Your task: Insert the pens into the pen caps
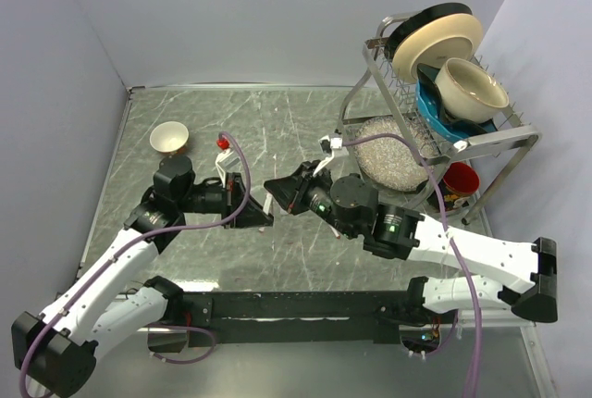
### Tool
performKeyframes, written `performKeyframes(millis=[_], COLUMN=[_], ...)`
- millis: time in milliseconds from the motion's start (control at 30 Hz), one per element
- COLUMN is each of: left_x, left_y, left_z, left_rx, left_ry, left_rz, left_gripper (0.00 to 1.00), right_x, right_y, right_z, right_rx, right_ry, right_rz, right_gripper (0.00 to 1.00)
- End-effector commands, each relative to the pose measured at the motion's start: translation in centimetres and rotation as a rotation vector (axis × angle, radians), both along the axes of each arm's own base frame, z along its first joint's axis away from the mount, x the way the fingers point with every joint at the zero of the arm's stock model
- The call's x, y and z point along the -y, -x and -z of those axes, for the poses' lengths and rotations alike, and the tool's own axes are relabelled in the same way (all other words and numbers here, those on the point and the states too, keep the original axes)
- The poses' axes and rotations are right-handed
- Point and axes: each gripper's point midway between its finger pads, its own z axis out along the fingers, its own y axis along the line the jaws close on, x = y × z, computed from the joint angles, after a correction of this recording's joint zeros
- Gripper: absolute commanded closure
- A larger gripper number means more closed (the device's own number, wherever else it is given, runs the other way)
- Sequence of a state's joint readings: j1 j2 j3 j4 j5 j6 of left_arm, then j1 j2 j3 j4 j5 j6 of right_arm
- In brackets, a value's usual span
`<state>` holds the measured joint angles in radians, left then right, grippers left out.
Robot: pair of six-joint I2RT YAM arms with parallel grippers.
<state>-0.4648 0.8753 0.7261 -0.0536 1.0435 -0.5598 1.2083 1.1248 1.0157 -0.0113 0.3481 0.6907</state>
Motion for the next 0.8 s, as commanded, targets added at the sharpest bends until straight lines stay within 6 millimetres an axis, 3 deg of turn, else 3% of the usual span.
performKeyframes(millis=[0,233,400,433,467,500,567,733,767], left_x=[-2.4,-2.3,-1.9,-2.0,-2.2,-2.3,-2.7,-4.0,-4.3], left_y=[-9.8,-9.6,-8.5,-8.3,-8.2,-8.2,-8.0,-8.4,-8.5], left_z=[-9.0,-8.7,-6.9,-6.5,-5.7,-5.3,-4.4,-2.5,-1.2], left_rx=[0.329,0.310,0.250,0.235,0.220,0.218,0.204,0.160,0.121], left_ry=[0.147,0.136,0.122,0.111,0.096,0.084,0.066,0.015,-0.023], left_rz=[-0.491,-0.468,-0.413,-0.416,-0.423,-0.432,-0.451,-0.556,-0.574], left_gripper=[0.99,0.99,0.99,0.99,0.99,0.99,0.99,0.99,0.99], right_x=[-1.4,-2.3,-1.7,-1.2,-1.1,-0.8,0.0,2.5,2.9], right_y=[12.6,13.1,11.3,10.1,9.4,8.8,7.2,5.9,5.8], right_z=[10.6,8.5,3.8,3.5,1.8,1.1,-0.5,-2.8,-2.6], right_rx=[-0.297,-0.279,-0.234,-0.224,-0.210,-0.205,-0.181,-0.163,-0.161], right_ry=[0.313,0.245,0.147,0.156,0.125,0.113,0.091,0.039,0.039], right_rz=[-0.459,-0.469,-0.392,-0.326,-0.295,-0.256,-0.169,-0.072,-0.060], right_gripper=[1.00,1.00,1.00,0.97,0.91,0.73,0.58,0.42,0.38])
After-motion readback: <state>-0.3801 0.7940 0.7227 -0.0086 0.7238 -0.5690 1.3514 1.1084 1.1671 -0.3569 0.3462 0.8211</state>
